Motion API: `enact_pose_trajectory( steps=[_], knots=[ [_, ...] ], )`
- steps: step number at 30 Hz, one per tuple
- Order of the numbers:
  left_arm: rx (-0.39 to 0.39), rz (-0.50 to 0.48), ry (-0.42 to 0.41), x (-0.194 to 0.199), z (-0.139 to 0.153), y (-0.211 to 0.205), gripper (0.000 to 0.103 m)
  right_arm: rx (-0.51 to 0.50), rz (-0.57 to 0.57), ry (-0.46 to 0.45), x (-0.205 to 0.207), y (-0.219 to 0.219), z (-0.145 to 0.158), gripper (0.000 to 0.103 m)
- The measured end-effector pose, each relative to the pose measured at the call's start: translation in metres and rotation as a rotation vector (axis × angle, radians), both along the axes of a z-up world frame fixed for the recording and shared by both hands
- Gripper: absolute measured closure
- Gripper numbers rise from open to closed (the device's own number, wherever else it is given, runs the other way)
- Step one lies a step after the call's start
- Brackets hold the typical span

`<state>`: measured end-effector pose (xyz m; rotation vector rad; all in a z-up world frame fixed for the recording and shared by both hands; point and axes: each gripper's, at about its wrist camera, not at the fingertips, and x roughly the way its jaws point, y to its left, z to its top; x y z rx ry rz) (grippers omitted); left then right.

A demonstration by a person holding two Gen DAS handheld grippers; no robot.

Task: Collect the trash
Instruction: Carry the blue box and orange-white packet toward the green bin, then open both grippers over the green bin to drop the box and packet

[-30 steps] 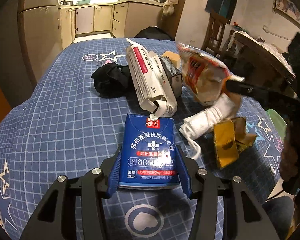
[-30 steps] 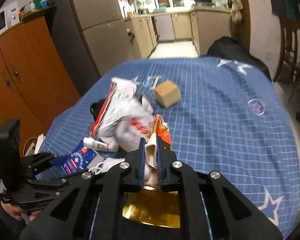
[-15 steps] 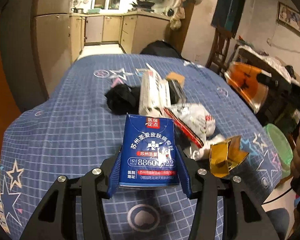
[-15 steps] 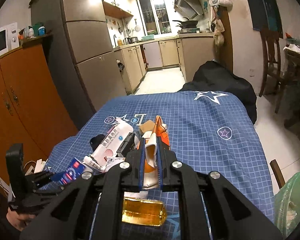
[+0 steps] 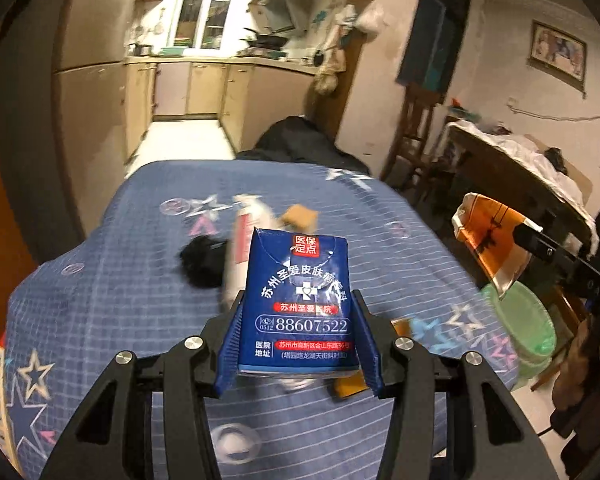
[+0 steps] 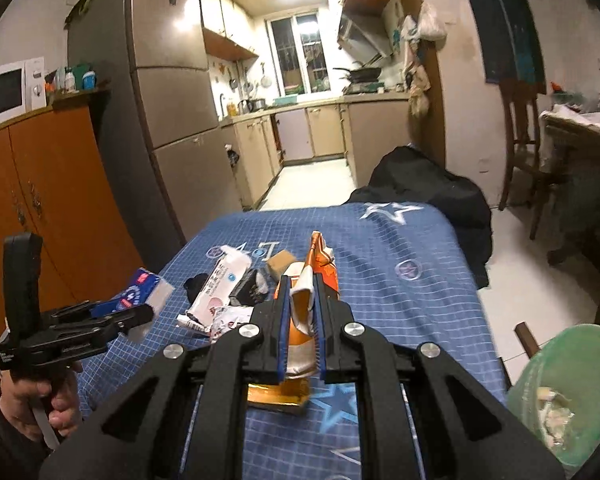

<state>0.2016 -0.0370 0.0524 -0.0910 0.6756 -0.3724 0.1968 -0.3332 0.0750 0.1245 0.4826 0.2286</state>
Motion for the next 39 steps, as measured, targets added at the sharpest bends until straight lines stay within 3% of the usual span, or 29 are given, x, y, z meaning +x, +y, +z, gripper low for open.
enact_pose_trajectory(
  steps=[7,14,24,30,39],
  knots=[
    [-0.001,-0.164,-0.020,-0.002,0.025,-0.096,0.053,-0.016,-0.106,-0.034,-0.032,-0.047,0.015,0.094],
    [0.006,-0.331,-0.010,-0.009,0.032,-0.204,0.053,-0.043,-0.253,-0.049,-0.070,-0.114,0.025,0.094],
    [0.015,-0.510,0.036,-0.016,0.028,-0.347,0.053,-0.066,-0.442,0.018,-0.103,-0.206,0.016,0.094],
    [0.072,-0.575,0.075,-0.014,0.007,-0.414,0.053,-0.054,-0.512,0.103,-0.100,-0.248,-0.008,0.094],
    [0.125,-0.610,0.136,0.003,-0.042,-0.461,0.053,-0.002,-0.550,0.221,-0.096,-0.294,-0.050,0.094]
  ],
)
